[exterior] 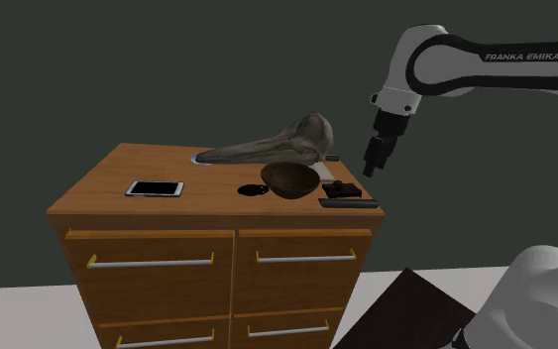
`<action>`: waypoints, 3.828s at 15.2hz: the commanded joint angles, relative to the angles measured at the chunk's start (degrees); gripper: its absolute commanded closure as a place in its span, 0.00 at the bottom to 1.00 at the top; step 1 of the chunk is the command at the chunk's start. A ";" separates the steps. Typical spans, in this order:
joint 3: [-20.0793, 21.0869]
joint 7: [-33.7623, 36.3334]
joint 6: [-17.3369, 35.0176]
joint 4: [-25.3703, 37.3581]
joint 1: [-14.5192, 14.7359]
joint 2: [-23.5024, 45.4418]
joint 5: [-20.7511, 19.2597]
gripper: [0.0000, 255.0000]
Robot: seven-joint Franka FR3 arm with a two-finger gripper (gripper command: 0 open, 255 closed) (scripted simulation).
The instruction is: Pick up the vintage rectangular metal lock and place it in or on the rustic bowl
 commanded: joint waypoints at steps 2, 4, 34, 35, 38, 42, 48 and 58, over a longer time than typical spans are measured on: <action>0.04 -0.71 3.95 2.08 -0.14 6.13 -1.29 0.00; 0.00 -1.13 6.08 4.03 -0.27 10.31 -2.16 0.00; -0.21 -1.85 15.90 4.76 -0.64 21.02 -4.22 1.00; -0.20 -1.87 15.12 5.32 -0.64 20.81 -4.22 1.00; -0.18 -1.92 12.81 7.12 -0.63 20.29 -4.20 1.00; -0.15 -1.99 9.73 9.68 -0.62 19.77 -4.18 1.00; -0.11 -2.10 5.12 13.88 -0.59 19.36 -4.14 1.00; -0.06 -2.30 -2.60 21.92 -0.56 19.68 -4.07 1.00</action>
